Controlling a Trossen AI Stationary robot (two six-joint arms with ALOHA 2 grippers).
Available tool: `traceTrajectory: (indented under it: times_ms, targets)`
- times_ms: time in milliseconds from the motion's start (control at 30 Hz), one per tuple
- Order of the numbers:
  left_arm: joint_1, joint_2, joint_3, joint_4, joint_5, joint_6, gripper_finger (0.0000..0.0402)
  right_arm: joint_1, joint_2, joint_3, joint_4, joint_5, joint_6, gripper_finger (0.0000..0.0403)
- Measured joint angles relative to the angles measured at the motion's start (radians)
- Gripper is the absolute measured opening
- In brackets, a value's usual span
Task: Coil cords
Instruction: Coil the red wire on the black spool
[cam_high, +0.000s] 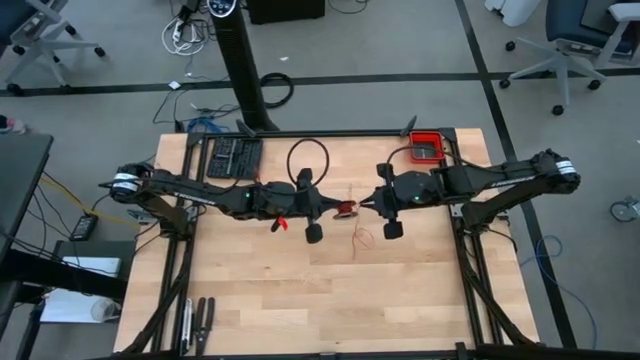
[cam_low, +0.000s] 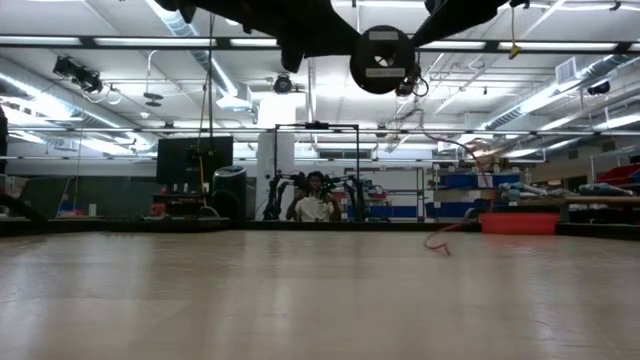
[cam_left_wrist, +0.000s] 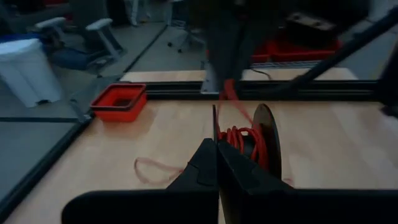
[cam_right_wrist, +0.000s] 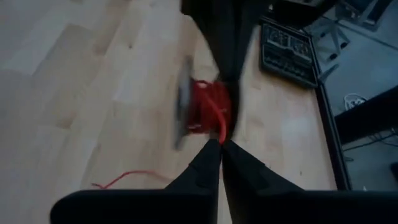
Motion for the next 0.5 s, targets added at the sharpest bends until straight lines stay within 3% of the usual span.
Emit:
traceTrajectory:
  times_ms: [300, 500]
  targets:
    - [0.0, 0.0, 0.0, 0.042, 0.029, -0.02, 0.0, -0.015, 0.051, -0.02, -0.044, 0.011, 0.177, 0.0065]
    - [0.0, 0.0, 0.0, 0.038, 0.03, -0.021, 0.0, 0.052, 0.015, -0.158, -0.044, 0.214, 0.349, 0.0061]
